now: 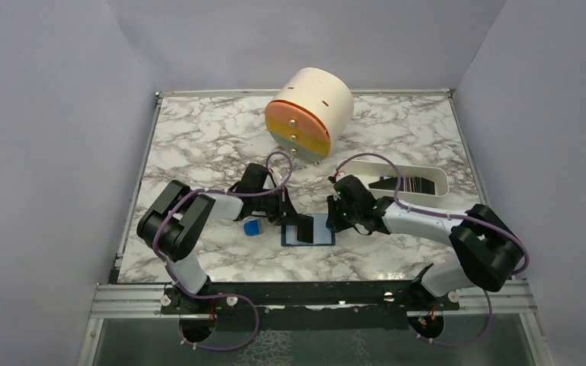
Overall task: Put the credit cards into the card holder
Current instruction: Insert the credit card into the card holder.
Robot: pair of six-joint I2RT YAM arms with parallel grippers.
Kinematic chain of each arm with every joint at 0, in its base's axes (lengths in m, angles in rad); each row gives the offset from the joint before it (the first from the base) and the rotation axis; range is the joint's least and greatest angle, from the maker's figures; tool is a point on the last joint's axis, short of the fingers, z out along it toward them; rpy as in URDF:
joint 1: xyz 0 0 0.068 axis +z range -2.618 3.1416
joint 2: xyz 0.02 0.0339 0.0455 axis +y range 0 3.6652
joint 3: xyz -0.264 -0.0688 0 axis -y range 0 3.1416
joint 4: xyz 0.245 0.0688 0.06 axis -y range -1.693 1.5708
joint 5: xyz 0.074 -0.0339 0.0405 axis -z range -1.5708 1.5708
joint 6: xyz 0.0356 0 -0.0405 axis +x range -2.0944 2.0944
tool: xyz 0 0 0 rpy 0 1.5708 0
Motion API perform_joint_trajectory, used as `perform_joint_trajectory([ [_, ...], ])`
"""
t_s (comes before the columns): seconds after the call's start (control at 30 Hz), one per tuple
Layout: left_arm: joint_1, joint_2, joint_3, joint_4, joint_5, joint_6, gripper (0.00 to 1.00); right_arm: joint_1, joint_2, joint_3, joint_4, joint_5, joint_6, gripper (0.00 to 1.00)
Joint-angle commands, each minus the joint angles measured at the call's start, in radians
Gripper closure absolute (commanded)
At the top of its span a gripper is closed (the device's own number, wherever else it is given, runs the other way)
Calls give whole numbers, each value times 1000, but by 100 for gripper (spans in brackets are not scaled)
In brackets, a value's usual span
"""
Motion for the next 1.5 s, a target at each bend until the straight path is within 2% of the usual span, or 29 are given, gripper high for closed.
perform_joint_trajectory([
  [0.0,-4,13,-8,33,-9,1,100,8,39,-41,18,38,2,87],
  [0.47,-15,42,-14,46,-72,-5,100,8,39,-62,36,24,17,88],
  [1.17,-24,-60,-108,135,-192,-85,100,8,-9,-87,13,42,37,91],
  [1.47,-47,-53,-121,173,-218,-100,100,8,-23,-99,22,33,54,91],
])
